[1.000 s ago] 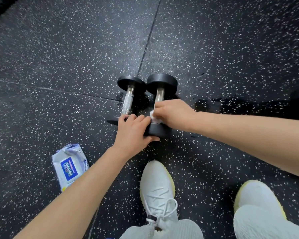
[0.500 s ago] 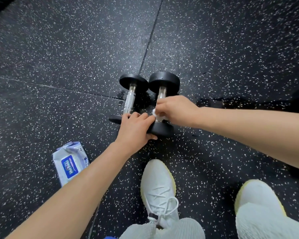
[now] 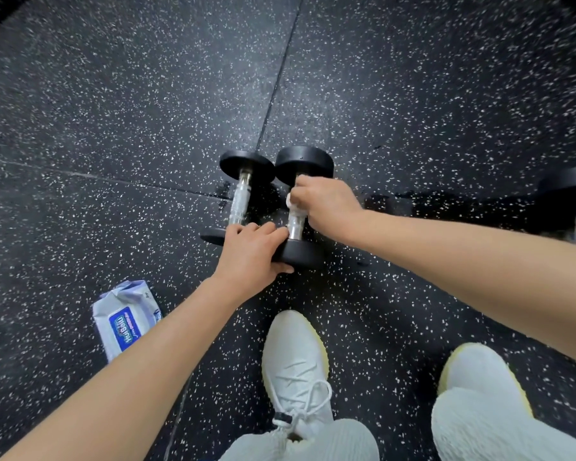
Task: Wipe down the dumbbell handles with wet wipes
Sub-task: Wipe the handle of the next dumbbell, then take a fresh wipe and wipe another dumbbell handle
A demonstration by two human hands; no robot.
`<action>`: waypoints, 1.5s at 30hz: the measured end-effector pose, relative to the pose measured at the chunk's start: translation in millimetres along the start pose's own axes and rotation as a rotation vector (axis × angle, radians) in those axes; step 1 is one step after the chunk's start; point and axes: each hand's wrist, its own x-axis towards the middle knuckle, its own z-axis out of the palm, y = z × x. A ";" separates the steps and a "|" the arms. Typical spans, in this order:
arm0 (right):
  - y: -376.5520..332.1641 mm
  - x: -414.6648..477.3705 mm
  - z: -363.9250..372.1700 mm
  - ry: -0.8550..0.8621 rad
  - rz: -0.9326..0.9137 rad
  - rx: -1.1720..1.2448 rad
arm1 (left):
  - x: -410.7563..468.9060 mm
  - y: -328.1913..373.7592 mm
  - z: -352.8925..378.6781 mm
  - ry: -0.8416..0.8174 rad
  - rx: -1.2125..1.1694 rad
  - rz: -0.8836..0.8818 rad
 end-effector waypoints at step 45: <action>-98.9 -368.4 -411.3 0.433 0.343 0.752 | -141.4 290.2 -414.5 -0.069 -0.904 0.236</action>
